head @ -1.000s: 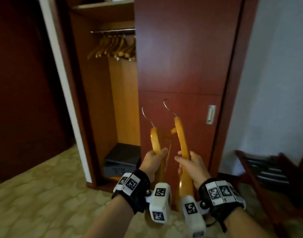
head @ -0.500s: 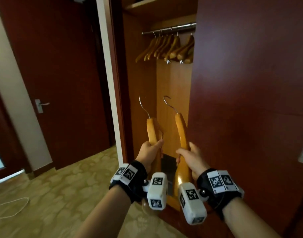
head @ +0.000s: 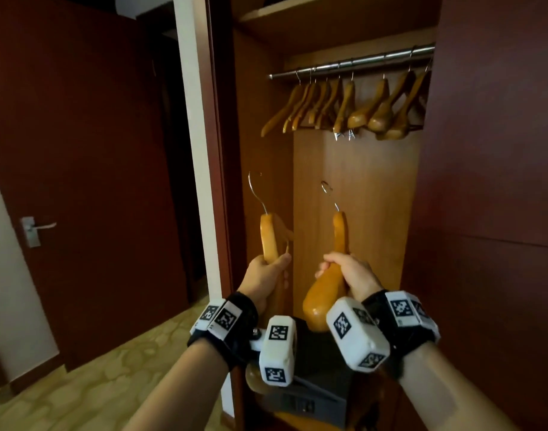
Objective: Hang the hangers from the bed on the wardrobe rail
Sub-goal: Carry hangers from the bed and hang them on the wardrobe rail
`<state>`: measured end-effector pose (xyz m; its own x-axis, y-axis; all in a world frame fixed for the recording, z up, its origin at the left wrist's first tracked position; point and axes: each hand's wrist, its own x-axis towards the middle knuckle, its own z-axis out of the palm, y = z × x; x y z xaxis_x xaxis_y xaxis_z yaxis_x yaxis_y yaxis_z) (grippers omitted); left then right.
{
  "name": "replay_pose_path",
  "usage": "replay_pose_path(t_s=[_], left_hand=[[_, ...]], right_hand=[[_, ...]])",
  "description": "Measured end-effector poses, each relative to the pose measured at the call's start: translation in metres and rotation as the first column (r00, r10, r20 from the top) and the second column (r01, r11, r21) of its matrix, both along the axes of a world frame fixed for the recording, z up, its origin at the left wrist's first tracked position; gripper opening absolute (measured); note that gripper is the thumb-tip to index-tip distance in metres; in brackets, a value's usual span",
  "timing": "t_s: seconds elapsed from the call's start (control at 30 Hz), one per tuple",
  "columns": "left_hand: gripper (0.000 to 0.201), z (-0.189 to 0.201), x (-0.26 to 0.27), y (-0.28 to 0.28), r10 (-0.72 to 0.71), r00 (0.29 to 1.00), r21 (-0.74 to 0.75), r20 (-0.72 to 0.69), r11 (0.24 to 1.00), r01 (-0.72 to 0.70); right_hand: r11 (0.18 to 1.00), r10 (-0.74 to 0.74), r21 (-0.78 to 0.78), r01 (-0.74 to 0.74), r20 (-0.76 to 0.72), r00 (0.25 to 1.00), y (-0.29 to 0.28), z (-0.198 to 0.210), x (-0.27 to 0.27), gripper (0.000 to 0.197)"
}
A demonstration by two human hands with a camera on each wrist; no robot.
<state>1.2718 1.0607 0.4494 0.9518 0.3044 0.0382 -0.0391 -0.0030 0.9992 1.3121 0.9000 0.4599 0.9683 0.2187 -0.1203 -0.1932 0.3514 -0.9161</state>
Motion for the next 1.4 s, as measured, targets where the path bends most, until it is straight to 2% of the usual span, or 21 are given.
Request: replay_pose_path(t_s=[0.13, 0.27, 0.5, 0.63, 0.73, 0.97, 1.07, 1.4], left_hand=[[0.024, 0.005, 0.053, 0.022, -0.029, 0.999, -0.013, -0.018, 1.000, 0.028], [0.026, 0.003, 0.109, 0.033, -0.035, 0.999, -0.028, -0.023, 0.999, 0.034], [0.025, 0.014, 0.203, 0.046, -0.042, 0.999, -0.026, 0.003, 0.999, 0.042], [0.023, 0.028, 0.249, 0.057, -0.003, 1.000, -0.014, 0.011, 1.000, 0.003], [0.025, 0.034, 0.275, 0.064, 0.014, 1.000, -0.011, 0.019, 1.000, -0.014], [0.028, 0.035, 0.317, 0.090, -0.020, 1.000, 0.020, 0.018, 1.000, 0.019], [0.029, 0.035, 0.329, 0.106, -0.051, 0.999, 0.014, 0.015, 0.999, 0.051], [0.029, 0.044, 0.355, 0.181, -0.137, 0.990, 0.032, 0.025, 0.990, 0.136]], right_hand=[[0.994, 0.015, 0.106, -0.007, -0.078, 0.997, 0.019, 0.007, 0.052, 0.025], [0.988, 0.007, 0.156, 0.002, -0.055, 0.998, 0.032, 0.004, 0.106, 0.016], [0.995, 0.011, 0.097, -0.015, 0.044, 0.999, 0.046, 0.019, 0.203, 0.011], [0.992, 0.057, 0.111, -0.063, 0.050, 0.997, 0.056, 0.035, 0.241, 0.025], [0.995, 0.099, 0.006, -0.099, 0.063, 0.993, 0.060, 0.046, 0.258, 0.033], [0.987, 0.032, -0.161, -0.006, 0.162, 0.986, 0.086, 0.061, 0.284, 0.032], [0.989, 0.032, -0.149, -0.001, 0.200, 0.979, 0.103, 0.066, 0.284, 0.029], [0.997, -0.058, -0.036, 0.067, 0.201, 0.978, 0.185, 0.075, 0.284, 0.015]])
